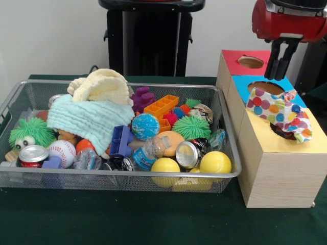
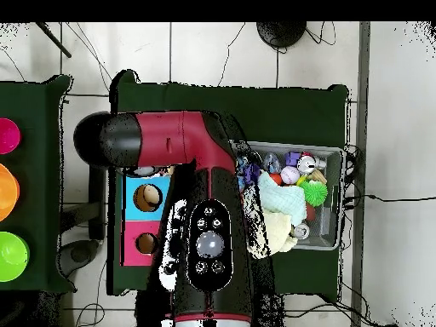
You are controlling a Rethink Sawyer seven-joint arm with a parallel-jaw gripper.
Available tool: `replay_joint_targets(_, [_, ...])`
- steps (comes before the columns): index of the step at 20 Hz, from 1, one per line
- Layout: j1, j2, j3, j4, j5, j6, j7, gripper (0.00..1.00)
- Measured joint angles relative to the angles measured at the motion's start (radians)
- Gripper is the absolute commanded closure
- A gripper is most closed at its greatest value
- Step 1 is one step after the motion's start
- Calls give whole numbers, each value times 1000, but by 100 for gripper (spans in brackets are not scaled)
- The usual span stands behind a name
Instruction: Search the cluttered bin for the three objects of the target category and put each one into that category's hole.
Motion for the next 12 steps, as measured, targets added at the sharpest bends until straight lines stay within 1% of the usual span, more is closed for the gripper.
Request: replay_joint_targets(12, [20,0,0,10,0,0,0,100])
